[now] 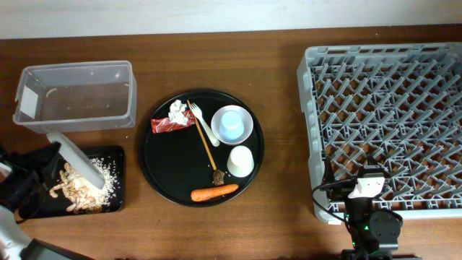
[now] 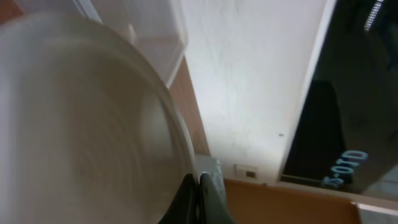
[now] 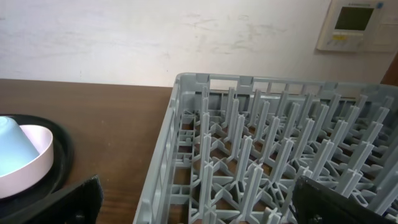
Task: Sort waste into correct bins and load items into the dishwasher rack
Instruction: 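Tilt the plate over the black tray to dump the rice and pasta, then return the emptied white plate onto the round black tray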
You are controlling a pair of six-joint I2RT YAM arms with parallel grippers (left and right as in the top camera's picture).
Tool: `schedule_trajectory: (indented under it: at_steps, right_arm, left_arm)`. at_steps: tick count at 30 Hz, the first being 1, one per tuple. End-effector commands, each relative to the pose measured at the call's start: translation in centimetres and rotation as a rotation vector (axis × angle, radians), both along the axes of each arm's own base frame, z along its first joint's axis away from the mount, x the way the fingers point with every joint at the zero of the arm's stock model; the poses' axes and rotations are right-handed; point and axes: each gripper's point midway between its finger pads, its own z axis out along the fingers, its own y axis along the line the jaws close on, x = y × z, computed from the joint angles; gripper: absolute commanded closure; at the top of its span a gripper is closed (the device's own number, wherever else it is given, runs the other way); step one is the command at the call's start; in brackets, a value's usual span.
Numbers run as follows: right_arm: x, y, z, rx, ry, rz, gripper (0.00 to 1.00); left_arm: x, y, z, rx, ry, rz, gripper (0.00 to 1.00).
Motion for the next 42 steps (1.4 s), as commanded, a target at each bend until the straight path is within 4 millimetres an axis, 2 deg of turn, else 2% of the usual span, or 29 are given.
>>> schedule_trajectory:
  at_steps: [1, 4, 6, 7, 9, 12, 15, 16, 18, 24, 28, 31, 35, 42]
  right_arm:
    - [0.0, -0.3, -0.2, 0.001, 0.003, -0.012, 0.01]
    - [0.0, -0.3, -0.2, 0.001, 0.003, -0.012, 0.01]
    - [0.0, -0.3, -0.2, 0.001, 0.003, -0.012, 0.01]
    - [0.0, -0.3, -0.2, 0.001, 0.003, -0.012, 0.01]
    - [0.0, -0.3, -0.2, 0.001, 0.003, -0.012, 0.01]
    - [0.0, -0.3, -0.2, 0.001, 0.003, -0.012, 0.01]
    - [0.0, -0.3, -0.2, 0.001, 0.003, -0.012, 0.02]
    - [0.0, -0.3, -0.2, 0.001, 0.003, -0.012, 0.01]
    - [0.0, -0.3, -0.2, 0.001, 0.003, -0.012, 0.01]
    - [0.0, -0.3, -0.2, 0.001, 0.003, -0.012, 0.01]
    - [0.0, -0.3, -0.2, 0.001, 0.003, -0.012, 0.01]
    - [0.0, -0.3, -0.2, 0.001, 0.003, -0.012, 0.01]
    - [0.0, -0.3, -0.2, 0.001, 0.003, -0.012, 0.01]
    - [0.0, -0.3, -0.2, 0.001, 0.003, -0.012, 0.01]
  left_arm:
    - [-0.2, -0.3, 0.8, -0.009, -0.027, -0.006, 0.99]
    - [0.0, -0.7, 2.6, -0.034, -0.13, -0.044, 0.99]
    - [0.5, 1.2, 1.0, 0.06, -0.049, 0.019, 0.99]
    - [0.2, 0.2, 1.2, -0.017, -0.039, 0.009, 0.99]
    - [-0.1, -1.5, 3.3, -0.084, -0.156, -0.065, 0.99]
    - [0.2, -1.1, 3.0, -0.053, -0.13, -0.048, 0.99]
    - [0.1, -1.8, 3.5, -0.061, -0.136, -0.061, 0.99]
    - [0.2, -1.4, 2.6, 0.047, -0.05, -0.025, 0.99]
    - [-0.1, -1.3, 2.4, 0.116, 0.016, 0.001, 0.99]
    - [-0.3, -3.3, 6.3, 0.389, 0.033, 0.014, 0.99]
    - [-0.8, -6.1, 7.9, 0.546, 0.047, 0.002, 0.99]
    - [-1.1, -8.1, 8.2, 0.608, 0.051, -0.03, 0.99]
    - [-0.9, -10.4, 7.5, 0.712, 0.092, -0.085, 0.99]
    - [0.5, -17.3, 5.8, 0.864, 0.116, -0.263, 0.99]
